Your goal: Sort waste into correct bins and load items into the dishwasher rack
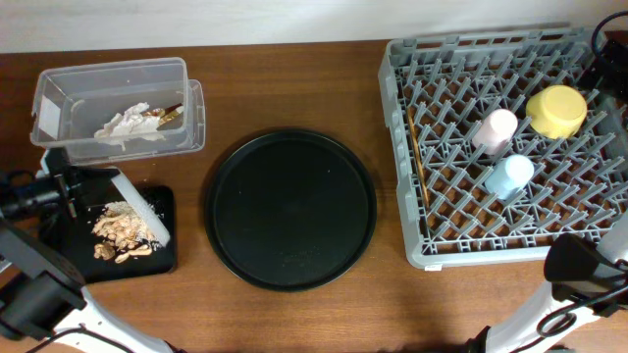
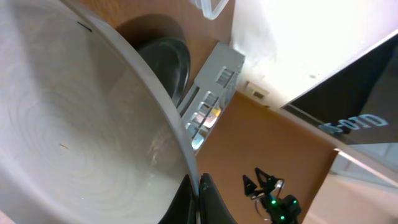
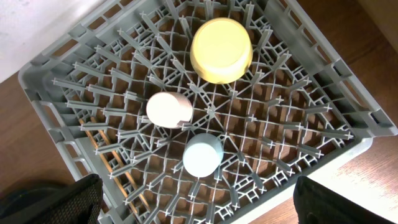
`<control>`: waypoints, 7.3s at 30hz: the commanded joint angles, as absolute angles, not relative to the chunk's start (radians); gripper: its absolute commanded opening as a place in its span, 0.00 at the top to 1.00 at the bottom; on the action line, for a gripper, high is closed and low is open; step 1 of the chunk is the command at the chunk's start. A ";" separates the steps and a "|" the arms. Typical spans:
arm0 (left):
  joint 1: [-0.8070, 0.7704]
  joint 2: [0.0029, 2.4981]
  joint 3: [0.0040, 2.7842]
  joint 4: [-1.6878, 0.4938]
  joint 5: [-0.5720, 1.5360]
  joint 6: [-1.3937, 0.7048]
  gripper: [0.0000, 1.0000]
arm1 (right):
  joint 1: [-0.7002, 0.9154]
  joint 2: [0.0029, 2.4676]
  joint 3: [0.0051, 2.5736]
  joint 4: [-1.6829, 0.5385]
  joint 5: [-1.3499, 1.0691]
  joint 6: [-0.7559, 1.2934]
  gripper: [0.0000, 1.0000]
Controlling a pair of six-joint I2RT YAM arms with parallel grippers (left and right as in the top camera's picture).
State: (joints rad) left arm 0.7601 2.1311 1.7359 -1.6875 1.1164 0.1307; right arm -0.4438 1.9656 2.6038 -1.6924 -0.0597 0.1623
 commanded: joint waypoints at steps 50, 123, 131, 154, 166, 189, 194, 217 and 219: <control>-0.633 1.850 1.732 -1.205 -0.184 -0.591 0.99 | -0.445 1.972 2.603 -1.698 -0.044 0.173 0.02; 0.114 2.021 2.308 -1.659 -0.240 -0.579 0.01 | 0.383 1.972 2.049 -1.394 -0.293 0.041 0.02; 0.114 2.021 2.308 -1.659 -0.240 -0.579 0.01 | 0.537 2.006 1.727 -0.987 -0.116 0.293 0.04; 0.114 2.021 2.308 -1.659 -0.240 -0.579 0.01 | 0.564 2.023 1.322 -0.606 -0.201 0.596 0.75; 0.114 2.021 2.308 -1.659 -0.241 -0.579 0.01 | 0.600 2.041 1.326 -0.579 -0.202 0.630 0.96; 0.114 2.021 2.308 -1.659 -0.240 -0.579 0.01 | 0.137 1.930 2.057 -1.201 0.769 0.374 0.96; 0.114 2.021 2.308 -1.659 -0.240 -0.579 0.01 | 0.137 1.988 2.003 -1.069 0.801 0.370 0.96; 0.114 2.021 2.308 -1.658 -0.241 -0.579 0.01 | 0.269 2.111 2.000 -0.990 1.129 0.359 0.96; 0.114 2.021 2.308 -1.658 -0.240 -0.579 0.01 | 0.269 2.111 2.000 -0.994 1.104 0.339 0.96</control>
State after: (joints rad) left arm 0.1127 2.0399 2.2948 -1.6573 -0.2260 -0.5842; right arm 0.2703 2.1052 2.0022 -0.9901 1.0214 0.3576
